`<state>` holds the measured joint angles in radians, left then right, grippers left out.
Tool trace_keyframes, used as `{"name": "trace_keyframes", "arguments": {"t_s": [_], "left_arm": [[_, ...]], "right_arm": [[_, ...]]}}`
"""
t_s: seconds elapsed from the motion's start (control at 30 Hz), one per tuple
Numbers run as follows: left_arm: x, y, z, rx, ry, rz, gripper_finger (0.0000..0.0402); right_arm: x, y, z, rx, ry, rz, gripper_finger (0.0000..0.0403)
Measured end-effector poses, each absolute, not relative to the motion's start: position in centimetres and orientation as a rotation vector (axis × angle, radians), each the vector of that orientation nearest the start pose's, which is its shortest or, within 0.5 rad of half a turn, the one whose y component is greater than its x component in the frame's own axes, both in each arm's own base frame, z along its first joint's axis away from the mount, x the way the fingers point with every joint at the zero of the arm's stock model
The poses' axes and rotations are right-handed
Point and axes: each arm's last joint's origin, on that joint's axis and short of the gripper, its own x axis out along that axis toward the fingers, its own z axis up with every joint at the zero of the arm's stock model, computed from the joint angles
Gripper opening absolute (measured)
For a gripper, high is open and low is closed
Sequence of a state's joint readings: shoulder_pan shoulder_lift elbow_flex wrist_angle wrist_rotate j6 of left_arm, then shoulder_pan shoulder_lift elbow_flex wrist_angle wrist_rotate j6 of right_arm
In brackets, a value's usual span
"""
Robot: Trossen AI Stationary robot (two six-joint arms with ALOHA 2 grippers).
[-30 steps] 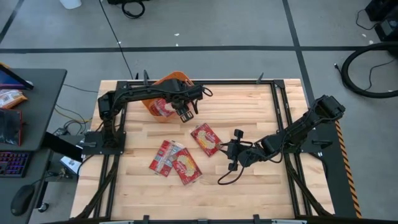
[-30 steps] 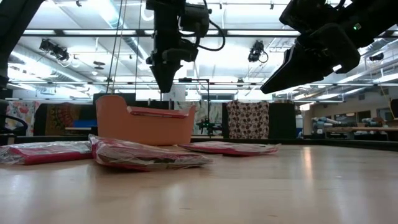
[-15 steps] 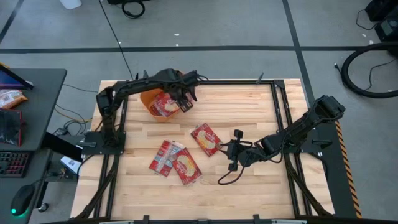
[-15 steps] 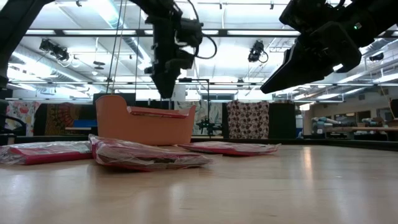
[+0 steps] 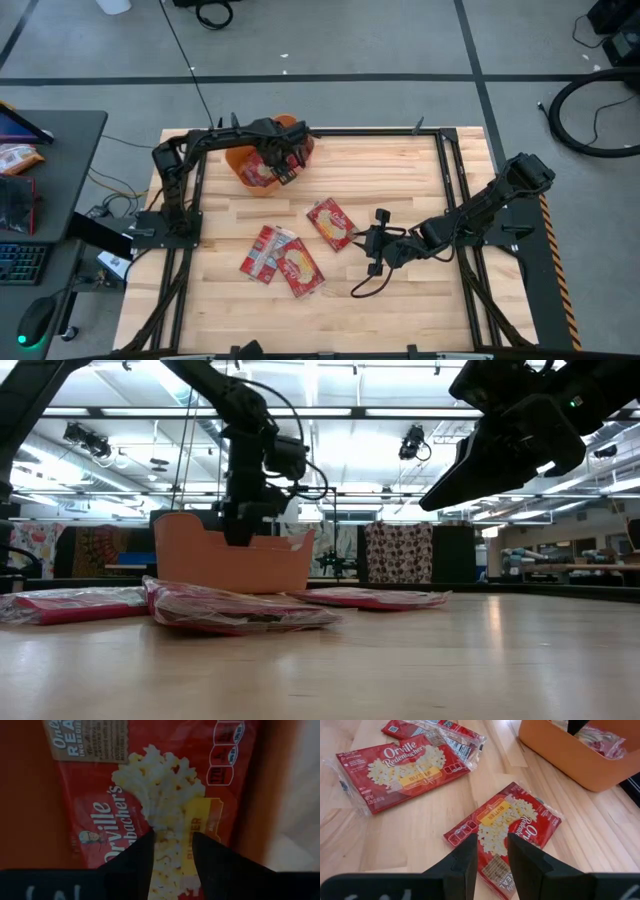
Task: Sort popcorn bags into baskets
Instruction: Put the red popcorn bag into the orange bin
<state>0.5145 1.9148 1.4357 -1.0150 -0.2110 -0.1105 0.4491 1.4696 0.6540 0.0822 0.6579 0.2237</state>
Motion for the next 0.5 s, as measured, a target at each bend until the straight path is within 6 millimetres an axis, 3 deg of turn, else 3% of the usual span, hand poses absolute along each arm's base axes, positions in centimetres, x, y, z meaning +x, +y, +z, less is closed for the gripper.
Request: {"name": "trace_keyframes", "arguments": {"t_s": [0.23,0.37,0.5], "left_arm": [[30.7,18.6,20.1,-0.275,1.483,0.698,0.0141],[31.4,16.8,22.8,-0.231,1.419,0.662,0.0141],[32.3,13.6,24.6,-0.188,1.37,0.565,0.0141]], "right_arm": [[25.3,10.2,16.8,-0.17,0.596,-0.268,0.011],[25.3,10.2,16.8,-0.169,0.594,-0.269,0.011],[25.3,10.2,16.8,-0.169,0.594,-0.27,0.011]]}}
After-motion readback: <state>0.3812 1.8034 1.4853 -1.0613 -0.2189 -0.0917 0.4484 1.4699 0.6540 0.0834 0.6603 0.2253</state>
